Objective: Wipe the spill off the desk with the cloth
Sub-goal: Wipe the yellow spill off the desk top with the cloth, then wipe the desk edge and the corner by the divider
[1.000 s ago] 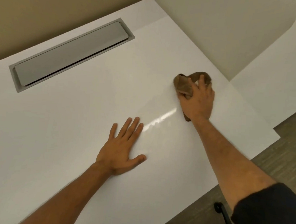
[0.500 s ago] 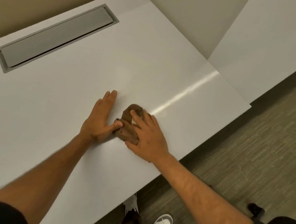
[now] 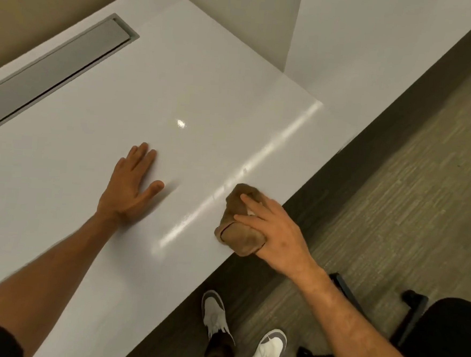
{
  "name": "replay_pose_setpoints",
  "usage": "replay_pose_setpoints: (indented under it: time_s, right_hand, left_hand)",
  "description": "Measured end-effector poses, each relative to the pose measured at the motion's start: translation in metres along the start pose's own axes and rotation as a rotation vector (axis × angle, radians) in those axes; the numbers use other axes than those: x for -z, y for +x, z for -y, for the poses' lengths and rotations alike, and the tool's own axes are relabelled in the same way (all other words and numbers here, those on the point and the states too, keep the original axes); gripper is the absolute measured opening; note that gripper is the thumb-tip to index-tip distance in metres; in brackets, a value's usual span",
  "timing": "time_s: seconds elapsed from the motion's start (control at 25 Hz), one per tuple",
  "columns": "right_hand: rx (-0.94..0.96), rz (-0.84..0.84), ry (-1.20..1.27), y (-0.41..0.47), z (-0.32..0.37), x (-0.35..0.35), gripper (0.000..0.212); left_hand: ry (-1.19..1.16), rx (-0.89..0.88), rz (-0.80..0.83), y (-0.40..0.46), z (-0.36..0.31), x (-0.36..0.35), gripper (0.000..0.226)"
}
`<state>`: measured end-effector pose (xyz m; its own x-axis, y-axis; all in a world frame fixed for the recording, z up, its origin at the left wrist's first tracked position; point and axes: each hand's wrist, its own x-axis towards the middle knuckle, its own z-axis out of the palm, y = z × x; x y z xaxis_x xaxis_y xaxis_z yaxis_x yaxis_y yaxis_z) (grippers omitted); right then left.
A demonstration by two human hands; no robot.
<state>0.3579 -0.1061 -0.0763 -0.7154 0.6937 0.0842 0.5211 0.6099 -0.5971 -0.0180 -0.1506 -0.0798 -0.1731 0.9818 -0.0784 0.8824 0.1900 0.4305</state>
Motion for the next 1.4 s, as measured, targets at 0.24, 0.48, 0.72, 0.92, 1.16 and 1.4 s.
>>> replay_pose_setpoints:
  time_s: [0.24, 0.48, 0.72, 0.92, 1.16, 1.4]
  right_hand:
    - [-0.515, -0.221, 0.223, 0.052, -0.042, 0.08, 0.039]
    - [-0.819, -0.679, 1.013, -0.027, -0.028, 0.086, 0.03]
    - [-1.062, -1.028, 1.41, -0.093, -0.006, 0.041, 0.036]
    - [-1.11, -1.086, 1.579, -0.087, -0.001, 0.008, 0.055]
    - [-1.139, -1.166, 1.812, -0.056, -0.019, -0.034, 0.074]
    - [-1.013, -1.15, 1.915, -0.023, -0.011, -0.06, 0.06]
  left_hand:
    - [0.052, 0.008, 0.029, -0.001, -0.004, -0.001, 0.086]
    - [0.362, -0.416, 0.221, 0.013, -0.048, 0.009, 0.088]
    - [0.16, -0.653, 0.33, 0.065, -0.188, -0.038, 0.084]
    - [0.185, -0.737, 0.398, 0.115, -0.247, -0.087, 0.076]
    - [0.272, -0.783, 0.362, 0.123, -0.241, -0.104, 0.074]
    - [0.261, -0.783, 0.346, 0.123, -0.243, -0.107, 0.079]
